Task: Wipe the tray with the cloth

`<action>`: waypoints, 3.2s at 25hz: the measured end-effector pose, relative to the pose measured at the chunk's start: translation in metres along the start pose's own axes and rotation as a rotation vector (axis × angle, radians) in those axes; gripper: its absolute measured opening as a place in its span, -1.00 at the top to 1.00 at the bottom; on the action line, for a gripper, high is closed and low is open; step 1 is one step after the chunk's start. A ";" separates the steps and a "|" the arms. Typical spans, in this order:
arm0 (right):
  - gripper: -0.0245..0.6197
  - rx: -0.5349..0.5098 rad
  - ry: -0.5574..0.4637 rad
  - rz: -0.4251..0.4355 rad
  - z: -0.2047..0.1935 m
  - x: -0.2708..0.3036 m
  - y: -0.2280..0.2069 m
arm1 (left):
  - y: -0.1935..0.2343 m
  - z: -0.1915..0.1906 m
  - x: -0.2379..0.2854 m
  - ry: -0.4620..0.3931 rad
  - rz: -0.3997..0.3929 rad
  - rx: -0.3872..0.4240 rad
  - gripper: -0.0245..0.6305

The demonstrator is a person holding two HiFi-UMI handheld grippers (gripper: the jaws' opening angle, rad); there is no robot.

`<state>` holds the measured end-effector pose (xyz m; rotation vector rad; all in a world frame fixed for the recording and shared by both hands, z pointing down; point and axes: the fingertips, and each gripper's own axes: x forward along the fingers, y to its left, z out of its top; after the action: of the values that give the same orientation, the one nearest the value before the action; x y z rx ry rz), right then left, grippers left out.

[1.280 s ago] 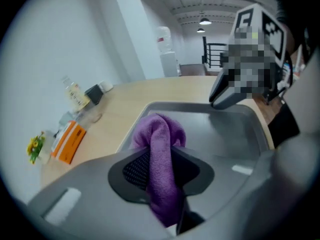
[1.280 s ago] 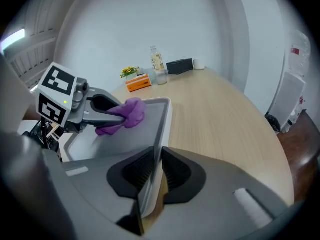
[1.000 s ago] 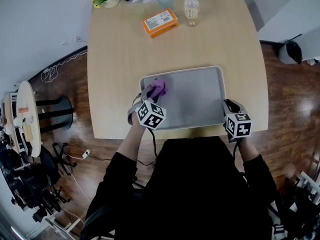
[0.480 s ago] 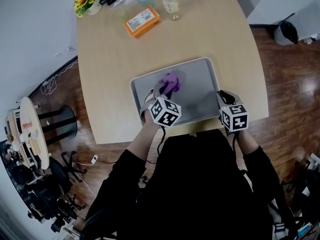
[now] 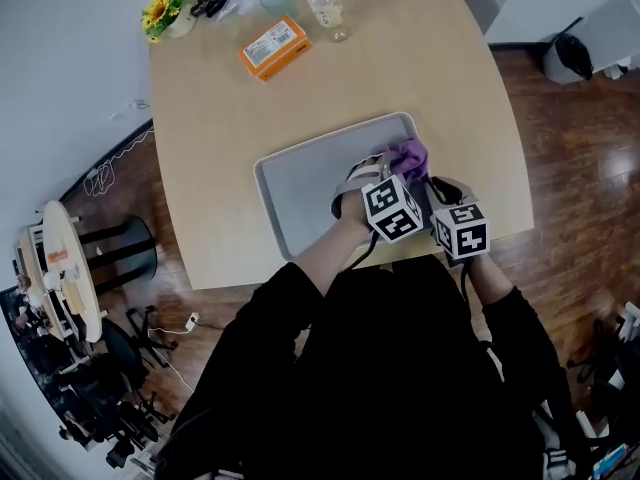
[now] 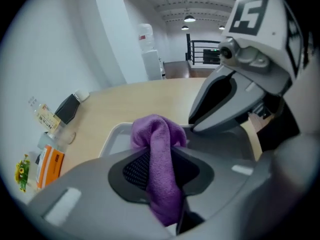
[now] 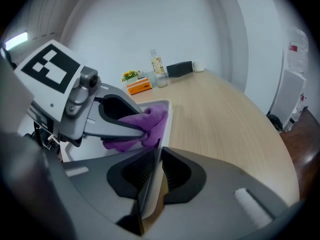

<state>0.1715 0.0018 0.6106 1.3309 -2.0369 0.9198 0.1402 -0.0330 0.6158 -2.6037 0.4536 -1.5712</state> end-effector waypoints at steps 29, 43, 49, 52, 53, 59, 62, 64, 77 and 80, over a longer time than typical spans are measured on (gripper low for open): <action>0.76 0.002 0.010 -0.033 0.000 0.003 0.006 | 0.020 -0.262 -0.137 0.241 0.221 -0.246 0.68; 0.77 0.046 -0.017 0.018 0.001 0.002 0.004 | -0.059 -0.009 -0.019 0.050 -0.064 0.104 0.67; 0.76 0.018 -0.010 0.022 0.002 0.000 -0.001 | -0.060 -0.020 -0.028 0.013 -0.064 0.041 0.67; 0.75 0.003 0.001 0.026 0.003 0.001 -0.003 | -0.056 -0.044 -0.038 0.011 -0.030 0.004 0.67; 0.75 -0.001 0.004 0.026 0.002 0.001 -0.004 | -0.054 -0.054 -0.043 0.008 -0.022 -0.022 0.67; 0.75 -0.010 0.014 0.010 0.001 0.002 -0.005 | -0.040 -0.116 -0.072 0.022 0.034 -0.138 0.67; 0.75 -0.017 0.021 -0.001 0.001 0.002 -0.003 | -0.033 -0.148 -0.087 0.049 0.070 -0.166 0.67; 0.75 -0.020 0.025 -0.008 0.000 0.002 -0.003 | -0.029 -0.171 -0.098 0.078 0.097 -0.175 0.67; 0.75 -0.018 0.019 -0.032 0.002 0.005 0.000 | -0.031 -0.262 -0.149 0.147 0.136 -0.347 0.67; 0.75 -0.001 0.005 -0.035 0.002 0.004 0.000 | -0.043 -0.262 -0.152 0.152 0.148 -0.348 0.67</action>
<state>0.1696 -0.0018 0.6125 1.3583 -2.0042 0.9062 -0.1460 0.0761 0.6197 -2.6133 0.9906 -1.7846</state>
